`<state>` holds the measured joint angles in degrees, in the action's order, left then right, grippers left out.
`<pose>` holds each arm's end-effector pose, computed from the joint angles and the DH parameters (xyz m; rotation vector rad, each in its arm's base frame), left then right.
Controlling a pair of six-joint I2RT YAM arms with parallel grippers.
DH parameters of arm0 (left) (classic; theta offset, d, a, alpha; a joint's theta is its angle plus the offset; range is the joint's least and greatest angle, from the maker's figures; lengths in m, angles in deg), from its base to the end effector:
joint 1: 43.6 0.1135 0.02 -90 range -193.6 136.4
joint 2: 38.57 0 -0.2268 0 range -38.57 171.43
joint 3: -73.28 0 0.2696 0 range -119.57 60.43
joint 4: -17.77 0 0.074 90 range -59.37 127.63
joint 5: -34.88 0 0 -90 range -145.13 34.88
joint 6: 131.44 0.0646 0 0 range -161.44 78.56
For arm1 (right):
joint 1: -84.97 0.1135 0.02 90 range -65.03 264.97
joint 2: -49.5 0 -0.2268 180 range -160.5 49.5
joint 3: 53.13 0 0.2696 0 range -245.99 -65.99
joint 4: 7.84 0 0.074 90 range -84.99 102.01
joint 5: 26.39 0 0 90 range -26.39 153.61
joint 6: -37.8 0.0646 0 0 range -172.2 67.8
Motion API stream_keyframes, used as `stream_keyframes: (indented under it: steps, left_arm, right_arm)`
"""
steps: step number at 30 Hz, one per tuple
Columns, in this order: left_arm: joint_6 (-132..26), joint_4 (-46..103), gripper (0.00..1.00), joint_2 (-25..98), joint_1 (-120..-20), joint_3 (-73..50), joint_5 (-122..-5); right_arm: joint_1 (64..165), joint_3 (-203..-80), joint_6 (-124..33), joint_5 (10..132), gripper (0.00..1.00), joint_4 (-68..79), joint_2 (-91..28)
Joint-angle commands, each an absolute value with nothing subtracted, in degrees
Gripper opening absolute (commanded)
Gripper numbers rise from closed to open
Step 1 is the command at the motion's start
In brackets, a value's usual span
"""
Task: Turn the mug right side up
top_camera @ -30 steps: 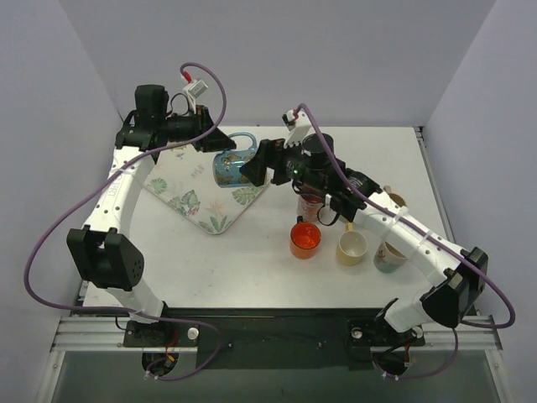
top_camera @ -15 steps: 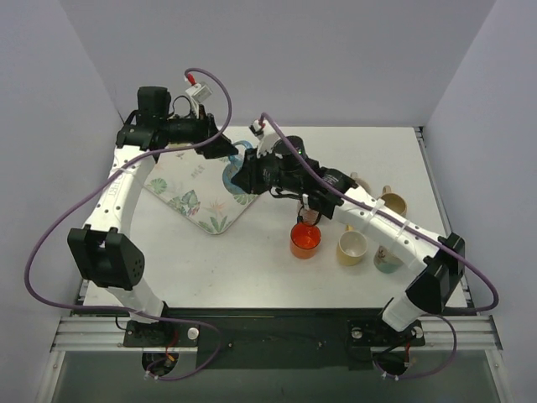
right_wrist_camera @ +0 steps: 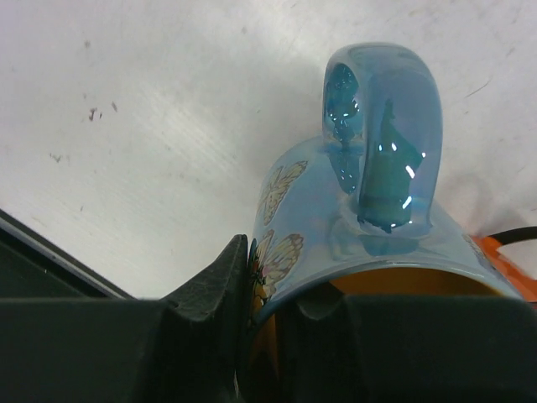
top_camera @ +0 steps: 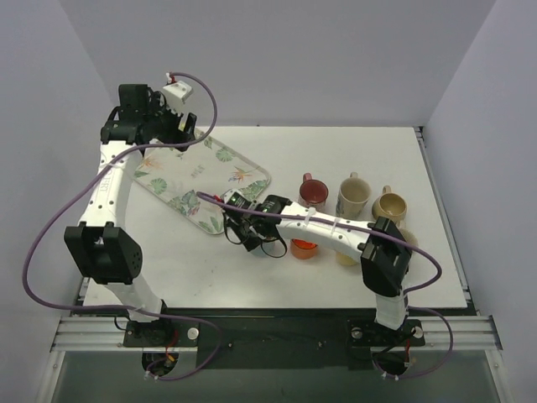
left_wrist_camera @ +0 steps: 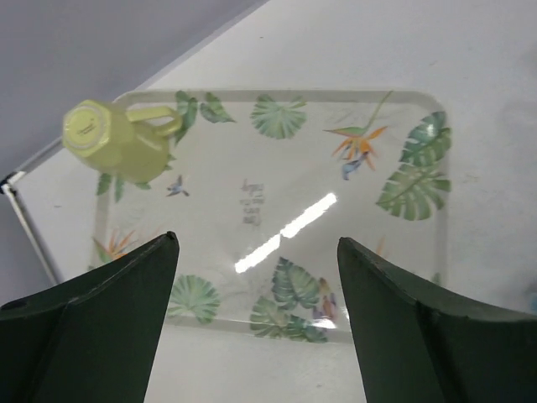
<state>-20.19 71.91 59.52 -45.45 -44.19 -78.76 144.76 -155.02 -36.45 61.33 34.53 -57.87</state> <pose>0.4146 -0.0393 0.3516 0.6512 2.0285 -0.2502 0.2282 0.3868 0.2015 -0.9129 2.3080 0.5468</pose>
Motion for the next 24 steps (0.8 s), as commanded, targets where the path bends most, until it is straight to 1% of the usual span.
stream_keyframes:
  steps: [1,6,12,14,16,17,18,19,20,22,24]
  left_arm:
    - [-10.43,67.37,0.87,63.46,-45.89,-47.05,-66.91]
    - [-3.4,67.28,0.87,71.28,-46.06,-52.59,-62.95]
    - [9.34,71.4,0.88,82.96,-48.08,-64.71,-56.27]
    - [14.0,71.67,0.89,85.87,-48.7,-68.32,-55.74]
    - [19.19,71.76,0.89,88.33,-49.31,-69.82,-55.74]
    - [23.12,71.76,0.89,88.96,-49.66,-70.09,-55.91]
    - [24.9,71.59,0.9,90.44,-50.1,-70.96,-56.09]
    - [27.79,71.59,0.9,91.33,-50.28,-71.4,-56.0]
    - [29.55,72.02,0.9,92.73,-50.72,-72.71,-56.09]
    - [33.52,72.38,0.9,95.37,-51.25,-74.65,-56.18]
    - [38.17,72.03,0.9,97.74,-51.77,-75.36,-55.57]
  right_arm:
    - [146.41,-154.6,-36.64,58.08,0.0,35.25,-56.05]
    - [146.41,-153.97,-36.2,58.17,0.0,34.81,-58.87]
    - [146.23,-153.97,-36.11,55.97,0.01,35.34,-60.01]
    - [146.32,-154.14,-36.11,56.06,0.09,35.6,-60.36]
    - [146.32,-154.23,-36.46,56.32,0.28,36.13,-59.93]
    - [146.32,-154.23,-36.38,56.41,0.35,36.48,-59.75]
    - [146.32,-154.23,-36.64,56.41,0.45,36.57,-59.14]
    - [146.41,-154.23,-36.64,56.49,0.48,36.74,-58.7]
    - [146.32,-154.14,-36.9,56.5,0.57,36.74,-57.82]
    - [146.41,-154.23,-36.9,57.02,0.66,37.09,-56.07]
    - [146.49,-154.23,-37.08,58.16,0.72,37.27,-53.96]
